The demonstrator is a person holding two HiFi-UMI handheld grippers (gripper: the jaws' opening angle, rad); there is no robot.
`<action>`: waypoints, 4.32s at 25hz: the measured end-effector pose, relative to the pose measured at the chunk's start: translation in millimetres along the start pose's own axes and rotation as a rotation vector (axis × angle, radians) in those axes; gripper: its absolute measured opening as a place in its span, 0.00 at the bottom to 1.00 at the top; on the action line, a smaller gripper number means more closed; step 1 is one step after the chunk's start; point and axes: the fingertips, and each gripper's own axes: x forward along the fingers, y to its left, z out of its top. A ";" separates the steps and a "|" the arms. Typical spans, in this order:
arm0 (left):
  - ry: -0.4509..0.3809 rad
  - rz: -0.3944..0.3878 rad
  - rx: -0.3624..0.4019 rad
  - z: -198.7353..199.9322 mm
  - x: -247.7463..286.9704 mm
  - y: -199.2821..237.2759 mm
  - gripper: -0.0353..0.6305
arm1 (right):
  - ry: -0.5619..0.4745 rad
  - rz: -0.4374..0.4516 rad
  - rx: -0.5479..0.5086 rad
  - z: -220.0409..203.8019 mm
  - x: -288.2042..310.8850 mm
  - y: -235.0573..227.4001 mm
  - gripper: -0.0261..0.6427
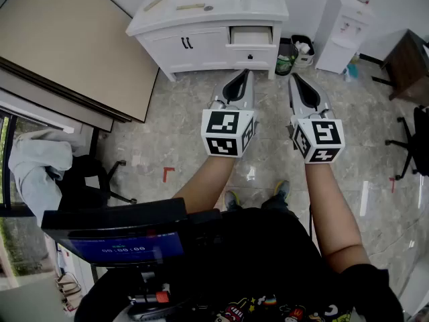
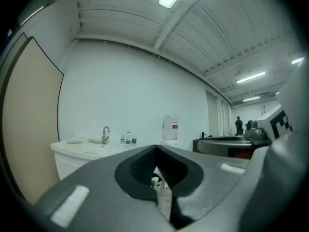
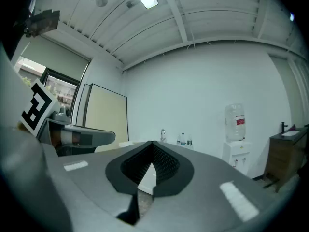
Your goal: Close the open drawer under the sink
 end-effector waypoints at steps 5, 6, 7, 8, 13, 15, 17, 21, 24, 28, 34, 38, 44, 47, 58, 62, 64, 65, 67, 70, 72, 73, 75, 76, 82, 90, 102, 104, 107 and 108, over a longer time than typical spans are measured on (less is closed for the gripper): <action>0.010 0.001 -0.012 -3.7 5.1 -1.3 0.05 | -0.007 -0.002 0.001 -0.1 0.8 -7.2 0.07; 0.013 0.005 -0.014 -5.6 8.3 -2.4 0.05 | -0.005 0.001 -0.001 -1.3 1.0 -10.1 0.07; 0.016 0.011 -0.018 -8.4 13.2 -3.7 0.05 | -0.002 0.006 -0.004 -2.9 1.7 -14.0 0.07; 0.021 0.019 -0.022 -12.5 20.0 -6.0 0.05 | 0.000 0.015 -0.005 -5.6 3.0 -19.8 0.07; 0.044 0.064 -0.027 -39.0 84.6 -35.8 0.05 | 0.001 0.098 -0.005 -28.1 22.0 -83.8 0.07; 0.051 0.079 -0.031 -42.2 105.7 -32.9 0.05 | 0.001 0.100 0.010 -35.5 38.6 -105.9 0.07; 0.063 0.085 -0.019 -47.9 117.9 -21.2 0.05 | 0.009 0.093 0.038 -45.7 55.2 -114.2 0.07; 0.064 0.073 -0.010 -63.4 159.2 29.1 0.05 | 0.026 0.083 0.036 -61.4 115.4 -114.0 0.07; 0.053 0.077 -0.003 -78.9 195.3 76.9 0.05 | 0.034 0.062 0.025 -70.5 164.6 -110.8 0.07; 0.075 0.060 -0.024 -115.4 255.6 128.9 0.05 | 0.046 -0.013 0.047 -88.9 226.4 -124.8 0.07; 0.114 0.061 -0.024 -182.0 331.6 177.5 0.05 | 0.079 -0.043 0.064 -153.7 305.9 -147.3 0.07; 0.139 0.136 -0.031 -241.0 366.8 202.2 0.05 | 0.086 -0.019 0.070 -216.3 351.0 -171.2 0.07; 0.200 0.175 -0.022 -371.9 412.1 221.2 0.05 | 0.118 0.006 0.058 -333.8 386.8 -185.8 0.07; 0.221 0.198 -0.018 -430.3 434.8 232.4 0.05 | 0.131 0.004 0.073 -382.6 397.3 -191.1 0.07; 0.192 0.228 -0.004 -481.1 470.6 249.3 0.16 | 0.108 0.011 0.095 -436.0 408.9 -199.6 0.07; 0.228 0.239 -0.017 -510.7 472.9 248.1 0.23 | 0.103 0.011 0.104 -444.4 411.3 -202.2 0.07; 0.208 0.244 0.005 -515.3 475.2 249.1 0.24 | 0.102 0.009 0.109 -450.7 412.3 -203.7 0.07; 0.196 0.246 0.016 -515.9 476.0 249.3 0.24 | 0.100 0.008 0.110 -453.7 411.8 -204.7 0.07; 0.183 0.247 0.024 -515.6 479.4 251.0 0.24 | 0.094 0.002 0.111 -458.5 409.8 -207.6 0.07; 0.184 0.244 0.022 -515.1 489.6 254.2 0.24 | 0.088 -0.009 0.112 -462.6 405.5 -211.7 0.07; 0.188 0.243 0.035 -515.8 495.6 257.7 0.24 | 0.089 -0.006 0.113 -464.1 405.3 -211.9 0.07; 0.189 0.242 0.041 -515.4 499.3 260.5 0.23 | 0.087 -0.003 0.111 -464.8 407.7 -212.4 0.07; 0.188 0.240 0.046 -513.9 509.1 265.7 0.23 | 0.085 -0.002 0.102 -467.1 417.2 -216.1 0.07; 0.188 0.239 0.047 -513.7 514.3 267.3 0.23 | 0.085 -0.004 0.097 -468.5 423.8 -218.8 0.07; 0.170 0.249 0.024 -508.7 539.9 280.4 0.24 | 0.076 0.002 0.041 -477.3 483.2 -231.8 0.07; 0.179 0.225 0.010 -506.3 570.6 297.7 0.24 | 0.110 -0.019 0.009 -500.0 519.4 -242.6 0.07; 0.181 0.205 -0.010 -497.6 626.7 323.2 0.25 | 0.084 -0.046 0.008 -490.8 577.5 -258.0 0.07; 0.167 0.211 -0.011 -496.8 630.2 324.6 0.25 | 0.084 -0.049 0.006 -489.7 581.1 -259.5 0.07; 0.154 0.213 -0.019 -496.0 630.6 324.6 0.25 | 0.073 -0.055 0.013 -484.4 583.7 -262.8 0.07; 0.156 0.214 -0.021 -495.5 631.0 324.2 0.25 | 0.072 -0.056 0.015 -483.0 583.7 -263.6 0.07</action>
